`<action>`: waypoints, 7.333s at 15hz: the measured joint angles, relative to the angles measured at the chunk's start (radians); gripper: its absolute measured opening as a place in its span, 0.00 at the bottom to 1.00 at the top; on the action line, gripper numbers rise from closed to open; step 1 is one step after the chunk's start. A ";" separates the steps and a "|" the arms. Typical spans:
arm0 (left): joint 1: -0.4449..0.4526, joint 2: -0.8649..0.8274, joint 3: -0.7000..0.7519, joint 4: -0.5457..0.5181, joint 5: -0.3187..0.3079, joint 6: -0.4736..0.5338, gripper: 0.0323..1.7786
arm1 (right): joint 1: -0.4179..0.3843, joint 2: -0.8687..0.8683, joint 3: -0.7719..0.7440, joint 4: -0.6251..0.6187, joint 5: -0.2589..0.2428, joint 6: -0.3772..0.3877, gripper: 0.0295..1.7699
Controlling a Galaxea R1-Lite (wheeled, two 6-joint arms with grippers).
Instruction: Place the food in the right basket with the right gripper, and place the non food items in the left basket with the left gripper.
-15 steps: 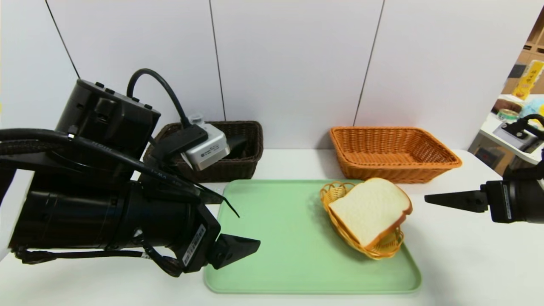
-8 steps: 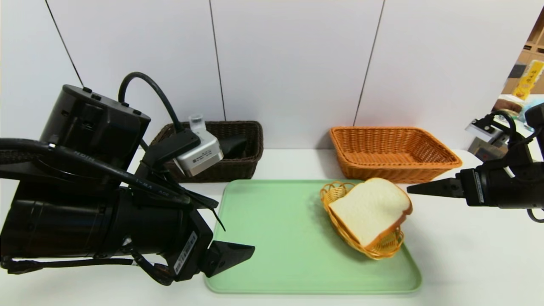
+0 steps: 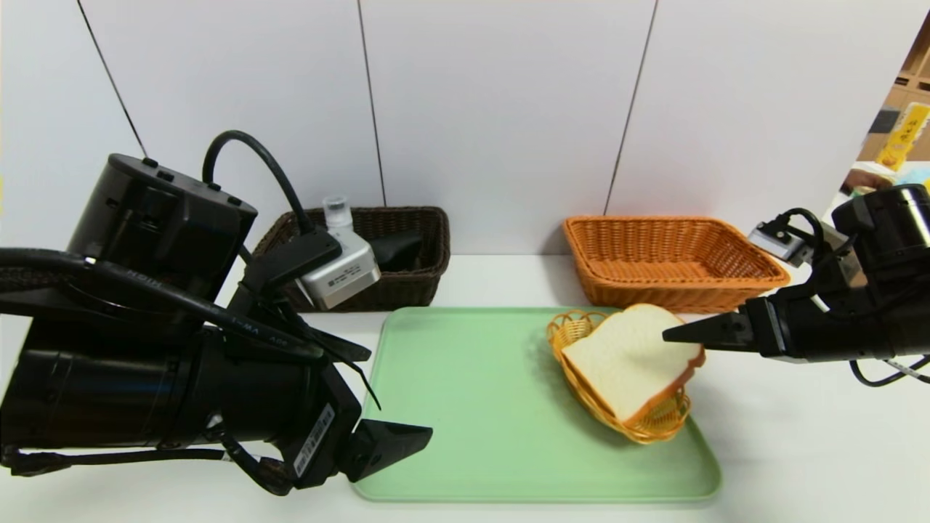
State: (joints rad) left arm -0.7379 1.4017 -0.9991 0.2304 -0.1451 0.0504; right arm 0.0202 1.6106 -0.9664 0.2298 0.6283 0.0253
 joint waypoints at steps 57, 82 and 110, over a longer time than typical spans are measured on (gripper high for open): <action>0.001 -0.005 0.034 -0.002 0.003 -0.001 0.95 | 0.004 -0.135 -0.150 -0.002 0.097 0.053 0.08; 0.020 -0.002 0.035 -0.004 0.008 -0.012 0.95 | -0.206 0.505 -0.639 -0.181 0.094 0.286 0.15; 0.308 -0.195 0.014 -0.042 0.185 0.027 0.95 | -0.211 -0.066 -0.438 0.194 -0.004 0.016 0.94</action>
State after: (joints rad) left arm -0.4296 1.2066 -0.9851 0.1881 0.0398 0.0779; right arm -0.1913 1.5451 -1.4047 0.4238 0.6245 0.0413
